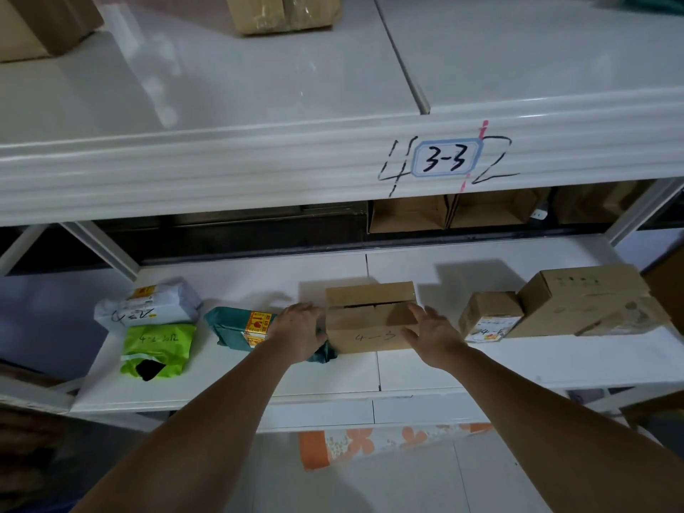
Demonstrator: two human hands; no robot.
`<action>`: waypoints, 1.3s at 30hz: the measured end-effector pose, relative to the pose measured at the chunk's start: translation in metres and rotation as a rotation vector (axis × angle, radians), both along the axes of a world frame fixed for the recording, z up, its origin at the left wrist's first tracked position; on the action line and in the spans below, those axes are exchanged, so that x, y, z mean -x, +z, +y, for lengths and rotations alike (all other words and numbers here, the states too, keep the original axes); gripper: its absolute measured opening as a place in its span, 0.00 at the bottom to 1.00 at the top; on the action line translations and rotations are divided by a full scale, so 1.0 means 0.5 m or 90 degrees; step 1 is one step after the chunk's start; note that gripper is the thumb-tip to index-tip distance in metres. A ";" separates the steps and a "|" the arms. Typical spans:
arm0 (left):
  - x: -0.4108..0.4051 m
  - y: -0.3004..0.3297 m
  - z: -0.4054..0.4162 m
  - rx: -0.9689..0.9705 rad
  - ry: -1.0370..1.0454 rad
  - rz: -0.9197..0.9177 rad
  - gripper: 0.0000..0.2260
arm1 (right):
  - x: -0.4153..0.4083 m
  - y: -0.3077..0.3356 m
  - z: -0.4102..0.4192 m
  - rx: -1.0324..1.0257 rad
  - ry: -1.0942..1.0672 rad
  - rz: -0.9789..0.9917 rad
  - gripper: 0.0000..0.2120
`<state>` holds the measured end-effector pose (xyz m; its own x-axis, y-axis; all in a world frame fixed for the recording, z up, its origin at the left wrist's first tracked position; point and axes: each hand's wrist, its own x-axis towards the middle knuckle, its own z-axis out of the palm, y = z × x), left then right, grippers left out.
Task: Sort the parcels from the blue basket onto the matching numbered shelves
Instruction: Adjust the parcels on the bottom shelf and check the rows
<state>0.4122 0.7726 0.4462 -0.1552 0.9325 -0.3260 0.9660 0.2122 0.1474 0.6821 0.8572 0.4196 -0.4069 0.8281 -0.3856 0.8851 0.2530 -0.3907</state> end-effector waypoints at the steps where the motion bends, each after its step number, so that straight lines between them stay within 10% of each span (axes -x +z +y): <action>1: 0.016 0.002 -0.003 0.004 0.005 0.008 0.31 | 0.004 0.003 -0.004 -0.052 0.003 0.002 0.32; 15: 0.310 -0.047 -0.066 -0.024 0.307 -0.069 0.35 | 0.309 0.031 -0.167 -0.129 0.064 0.197 0.17; 39: 0.374 -0.117 -0.103 -0.121 0.306 -0.144 0.20 | 0.486 -0.042 -0.172 -0.035 -0.035 0.083 0.18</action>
<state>0.2253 0.7209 0.3875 -0.5231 0.8194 -0.2342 0.7072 0.5707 0.4173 0.4392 0.7712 0.3984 -0.4047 0.8689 -0.2851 0.8406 0.2306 -0.4902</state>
